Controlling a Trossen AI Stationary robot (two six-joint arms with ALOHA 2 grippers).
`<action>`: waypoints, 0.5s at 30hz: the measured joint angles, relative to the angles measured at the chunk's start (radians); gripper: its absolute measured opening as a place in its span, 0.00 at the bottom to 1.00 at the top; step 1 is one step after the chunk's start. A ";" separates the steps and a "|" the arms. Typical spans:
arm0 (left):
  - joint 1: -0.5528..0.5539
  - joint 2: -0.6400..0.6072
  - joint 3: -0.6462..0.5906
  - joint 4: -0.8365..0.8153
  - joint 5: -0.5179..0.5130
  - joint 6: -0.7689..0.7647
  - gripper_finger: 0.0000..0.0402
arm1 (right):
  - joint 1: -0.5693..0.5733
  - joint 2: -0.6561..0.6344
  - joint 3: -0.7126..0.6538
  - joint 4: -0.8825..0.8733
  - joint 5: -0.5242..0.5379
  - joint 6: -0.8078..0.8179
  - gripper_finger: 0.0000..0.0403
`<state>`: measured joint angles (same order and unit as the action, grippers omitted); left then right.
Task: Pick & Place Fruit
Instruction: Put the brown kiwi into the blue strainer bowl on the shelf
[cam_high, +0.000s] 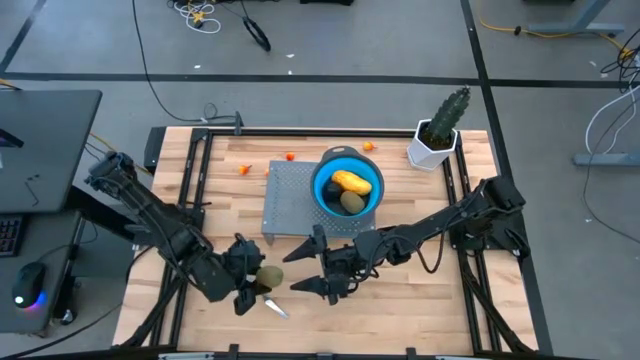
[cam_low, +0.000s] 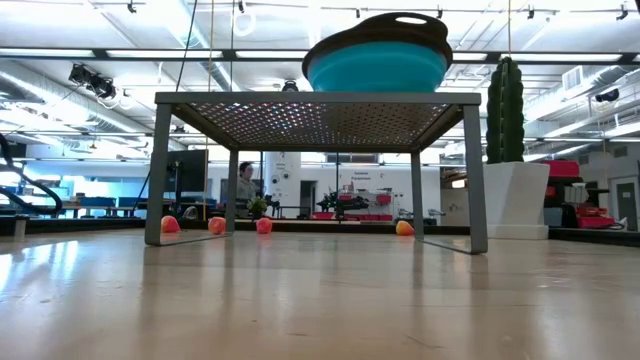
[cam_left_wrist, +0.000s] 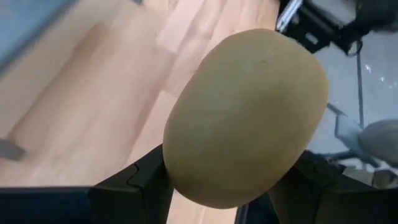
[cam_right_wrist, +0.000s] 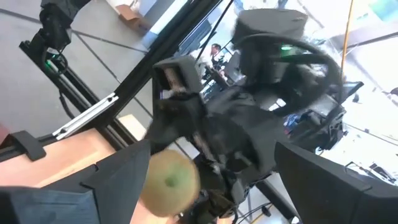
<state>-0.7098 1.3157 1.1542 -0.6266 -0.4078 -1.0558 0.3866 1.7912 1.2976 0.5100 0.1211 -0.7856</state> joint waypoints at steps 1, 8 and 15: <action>0.011 -0.011 0.000 -0.001 -0.001 0.011 0.56 | 0.000 0.000 0.000 0.002 0.000 -0.001 0.88; 0.109 -0.052 0.000 0.078 0.063 0.208 0.56 | -0.005 0.000 0.000 0.005 -0.019 0.020 0.88; 0.149 -0.051 0.000 0.152 0.087 0.455 0.56 | -0.019 0.003 0.000 0.007 -0.056 0.049 0.88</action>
<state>-0.5611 1.2652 1.1542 -0.4747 -0.3207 -0.6012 0.3674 1.7939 1.2976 0.5174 0.0654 -0.7362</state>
